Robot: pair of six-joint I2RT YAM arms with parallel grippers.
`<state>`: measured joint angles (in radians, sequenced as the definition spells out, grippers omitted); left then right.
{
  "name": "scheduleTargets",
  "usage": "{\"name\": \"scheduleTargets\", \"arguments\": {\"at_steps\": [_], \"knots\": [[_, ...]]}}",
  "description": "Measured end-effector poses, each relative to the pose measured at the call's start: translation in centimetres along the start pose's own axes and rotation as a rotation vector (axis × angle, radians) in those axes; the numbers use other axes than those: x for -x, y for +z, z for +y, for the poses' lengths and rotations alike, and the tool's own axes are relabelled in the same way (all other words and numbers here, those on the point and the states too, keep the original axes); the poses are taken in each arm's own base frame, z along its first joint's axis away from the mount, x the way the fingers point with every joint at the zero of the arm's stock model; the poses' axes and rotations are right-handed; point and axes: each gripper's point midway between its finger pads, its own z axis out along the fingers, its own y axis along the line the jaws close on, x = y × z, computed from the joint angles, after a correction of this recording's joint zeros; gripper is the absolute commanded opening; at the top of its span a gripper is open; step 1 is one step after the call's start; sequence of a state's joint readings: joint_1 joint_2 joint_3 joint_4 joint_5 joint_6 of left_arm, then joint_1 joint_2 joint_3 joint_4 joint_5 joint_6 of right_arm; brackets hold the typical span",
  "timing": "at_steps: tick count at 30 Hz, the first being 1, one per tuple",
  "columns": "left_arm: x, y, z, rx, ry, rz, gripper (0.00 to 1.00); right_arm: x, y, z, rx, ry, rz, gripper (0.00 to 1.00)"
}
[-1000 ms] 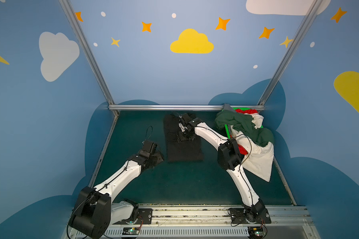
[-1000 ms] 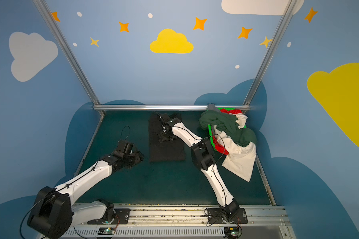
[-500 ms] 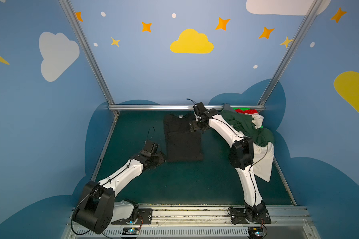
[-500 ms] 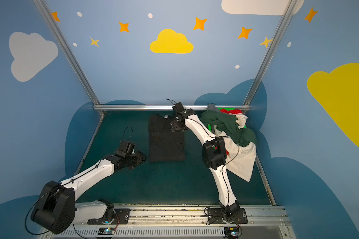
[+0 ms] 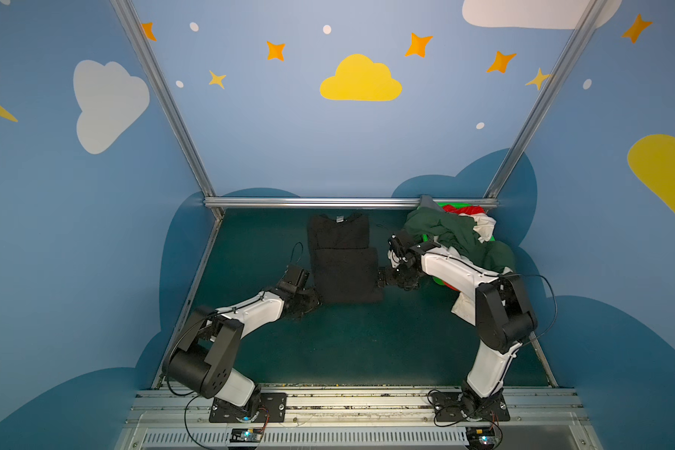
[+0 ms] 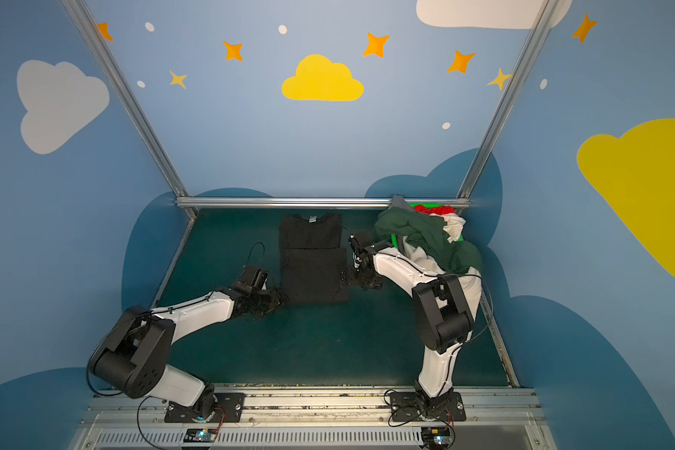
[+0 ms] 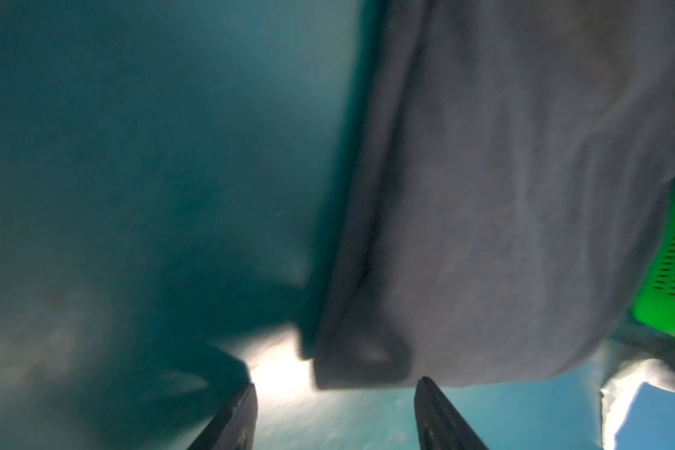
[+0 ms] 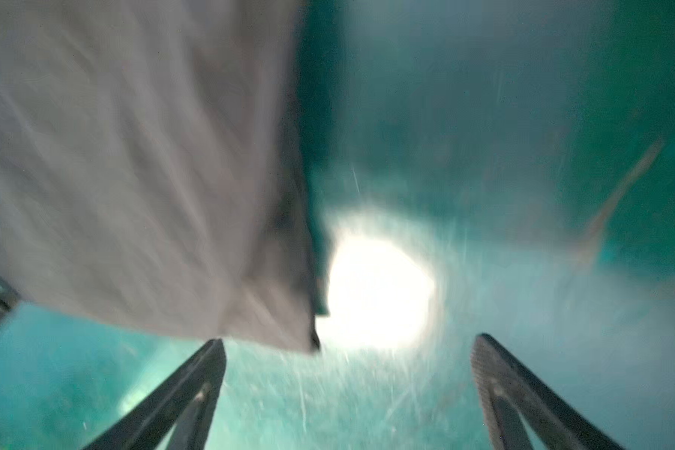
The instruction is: Fold and stack the t-shirts
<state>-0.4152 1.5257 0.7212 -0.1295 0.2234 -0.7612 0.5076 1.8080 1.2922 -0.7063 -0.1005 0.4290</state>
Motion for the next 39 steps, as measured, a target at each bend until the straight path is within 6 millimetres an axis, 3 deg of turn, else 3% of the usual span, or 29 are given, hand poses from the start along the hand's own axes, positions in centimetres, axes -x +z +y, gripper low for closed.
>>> {"name": "scheduleTargets", "arguments": {"at_steps": [6,14,20,25,30,32,35,38,39], "knots": [[0.1,0.6,-0.7,-0.022,-0.016,-0.005,0.67,-1.9,0.1,1.0,0.133,0.068,-0.005,0.78],[1.1,1.3,-1.5,-0.043,-0.038,-0.039,0.65,-2.5,1.5,2.0,0.230,0.115,0.012,0.71],[1.8,2.0,-2.0,-0.050,-0.043,-0.048,0.56,-1.6,2.6,2.5,0.261,0.147,0.000,0.70],[2.1,2.4,-2.0,-0.046,-0.043,-0.055,0.45,-1.5,3.6,2.5,0.263,0.178,0.005,0.55],[2.1,2.8,-2.0,-0.047,-0.042,-0.056,0.34,-1.8,4.0,2.4,0.278,0.197,0.002,0.52],[2.1,3.0,-2.0,-0.047,-0.041,-0.055,0.24,-1.7,4.0,2.5,0.289,0.205,-0.001,0.44],[2.0,3.5,-2.0,-0.045,-0.040,-0.050,0.04,-1.6,4.3,2.8,0.305,0.209,0.000,0.24],[2.0,3.7,-2.0,-0.048,-0.042,-0.047,0.04,-1.5,4.6,2.8,0.307,0.217,-0.001,0.00],[2.0,3.7,-2.0,-0.046,-0.043,-0.047,0.04,-1.4,4.6,2.8,0.306,0.224,-0.001,0.00]]}}
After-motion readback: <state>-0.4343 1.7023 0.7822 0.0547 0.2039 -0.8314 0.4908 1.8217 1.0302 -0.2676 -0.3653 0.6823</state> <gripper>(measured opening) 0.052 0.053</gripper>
